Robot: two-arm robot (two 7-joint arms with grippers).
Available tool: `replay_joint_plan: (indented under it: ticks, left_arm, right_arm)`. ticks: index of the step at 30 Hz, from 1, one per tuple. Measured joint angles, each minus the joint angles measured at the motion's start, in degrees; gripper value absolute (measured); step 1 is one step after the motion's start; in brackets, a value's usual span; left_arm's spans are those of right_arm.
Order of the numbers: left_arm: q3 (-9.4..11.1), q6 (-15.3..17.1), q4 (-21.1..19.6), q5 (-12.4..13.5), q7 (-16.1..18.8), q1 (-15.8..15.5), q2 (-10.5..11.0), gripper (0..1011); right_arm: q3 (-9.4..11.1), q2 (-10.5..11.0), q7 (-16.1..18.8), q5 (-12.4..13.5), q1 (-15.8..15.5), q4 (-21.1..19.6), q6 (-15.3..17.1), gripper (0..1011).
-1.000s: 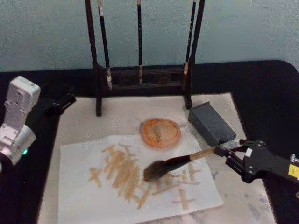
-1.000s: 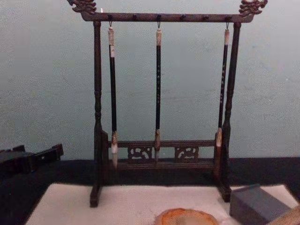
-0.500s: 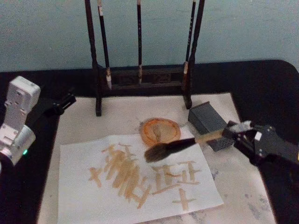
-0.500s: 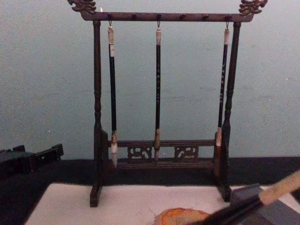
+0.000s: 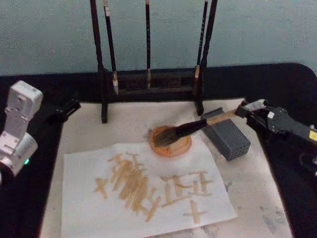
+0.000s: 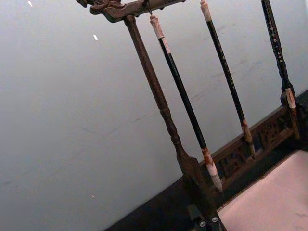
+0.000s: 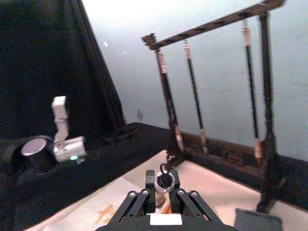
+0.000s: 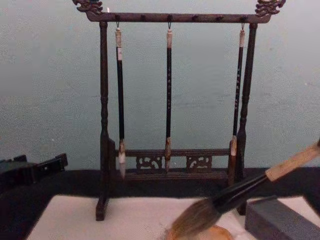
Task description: Pick up the brush from the inkstone, write on the paper, then place the brush back to its original position.
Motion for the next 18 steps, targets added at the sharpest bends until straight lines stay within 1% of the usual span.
replay_joint_plan:
  ticks: [1, 5, 6, 8, 9, 10, 13, 18]
  left_arm:
    - [0.0, 0.0, 0.0, 0.0, 0.0, 0.0, 0.0, 1002]
    - [0.0, 0.0, 0.0, 0.0, 0.0, 0.0, 0.0, 1002]
    - [0.0, 0.0, 0.0, 0.0, 0.0, 0.0, 0.0, 1002]
    - [0.0, 0.0, 0.0, 0.0, 0.0, 0.0, 0.0, 1002]
    - [0.0, 0.0, 0.0, 0.0, 0.0, 0.0, 0.0, 1002]
    - [0.0, 0.0, 0.0, 0.0, 0.0, 0.0, 0.0, 1002]
    - [0.0, 0.0, 0.0, 0.0, 0.0, 0.0, 0.0, 1000]
    - [0.0, 0.0, 0.0, 0.0, 0.0, 0.0, 0.0, 1002]
  right_arm:
    - [-0.5, -0.4, 0.3, 0.4, 1.3, 1.6, 0.4, 161]
    - [-1.7, -1.4, 1.4, 1.1, 4.7, 6.1, 1.2, 161]
    - [-2.2, -1.8, 1.8, 1.4, 5.9, 7.9, 1.5, 161]
    - [-2.6, -2.1, 2.2, 1.6, 6.9, 9.3, 1.6, 161]
    - [-3.0, -2.5, 2.6, 1.9, 7.7, 10.7, 1.8, 161]
    - [-3.0, -2.5, 2.6, 1.9, 7.7, 10.7, 1.8, 161]
    - [-3.9, -3.5, 3.5, 2.5, 9.7, 14.1, 2.2, 161]
    - [-4.8, -4.3, 4.2, 3.0, 11.0, 16.8, 2.5, 161]
